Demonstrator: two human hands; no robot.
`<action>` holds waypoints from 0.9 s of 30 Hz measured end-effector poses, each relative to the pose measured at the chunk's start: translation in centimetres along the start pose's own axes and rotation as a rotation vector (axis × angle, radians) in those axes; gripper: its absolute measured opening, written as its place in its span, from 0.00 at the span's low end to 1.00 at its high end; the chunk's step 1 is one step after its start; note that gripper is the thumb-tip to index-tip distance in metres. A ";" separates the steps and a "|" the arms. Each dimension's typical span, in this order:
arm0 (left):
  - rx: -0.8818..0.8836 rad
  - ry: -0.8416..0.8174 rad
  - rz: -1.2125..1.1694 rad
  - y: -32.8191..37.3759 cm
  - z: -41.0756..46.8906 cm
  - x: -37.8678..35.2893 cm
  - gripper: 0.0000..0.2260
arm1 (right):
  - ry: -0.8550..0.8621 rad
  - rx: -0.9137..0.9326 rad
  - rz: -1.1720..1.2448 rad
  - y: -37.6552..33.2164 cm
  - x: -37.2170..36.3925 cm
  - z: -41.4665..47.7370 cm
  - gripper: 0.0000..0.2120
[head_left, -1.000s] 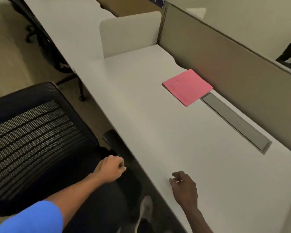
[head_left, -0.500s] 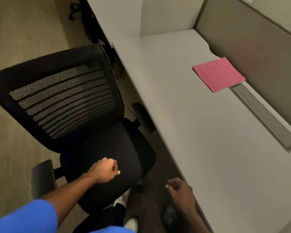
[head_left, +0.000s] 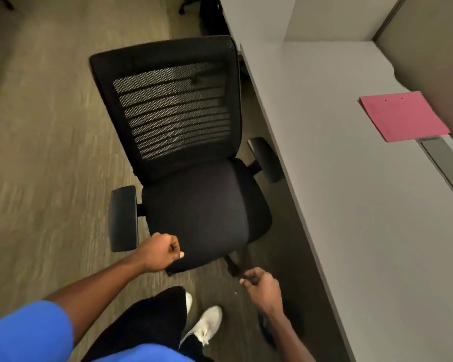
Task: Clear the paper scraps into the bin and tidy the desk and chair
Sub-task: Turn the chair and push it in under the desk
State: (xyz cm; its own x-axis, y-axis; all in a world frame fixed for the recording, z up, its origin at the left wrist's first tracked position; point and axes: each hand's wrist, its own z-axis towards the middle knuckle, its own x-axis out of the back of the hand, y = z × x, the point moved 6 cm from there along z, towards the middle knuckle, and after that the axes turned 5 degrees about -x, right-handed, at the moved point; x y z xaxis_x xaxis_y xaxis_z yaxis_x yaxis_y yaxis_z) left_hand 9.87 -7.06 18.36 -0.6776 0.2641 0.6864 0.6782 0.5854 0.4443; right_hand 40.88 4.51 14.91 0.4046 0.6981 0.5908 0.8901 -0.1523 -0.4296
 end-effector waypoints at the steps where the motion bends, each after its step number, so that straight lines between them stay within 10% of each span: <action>1: 0.008 0.008 -0.005 -0.8 -0.6 0.3 0.09 | -0.007 0.006 -0.018 -0.4 -1.1 -0.1 0.08; 27: -0.188 0.282 -0.049 -19.6 7.6 32.5 0.10 | 0.013 0.316 -0.394 -32.5 -26.4 -1.0 0.40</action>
State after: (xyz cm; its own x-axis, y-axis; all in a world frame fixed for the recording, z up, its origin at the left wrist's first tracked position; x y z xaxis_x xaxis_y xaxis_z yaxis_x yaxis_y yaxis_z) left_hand -27.56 -4.08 27.56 -0.6237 0.0016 0.7817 0.7048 0.4336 0.5614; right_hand 1.48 -9.69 13.98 0.0551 0.6509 0.7572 0.8692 0.3419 -0.3571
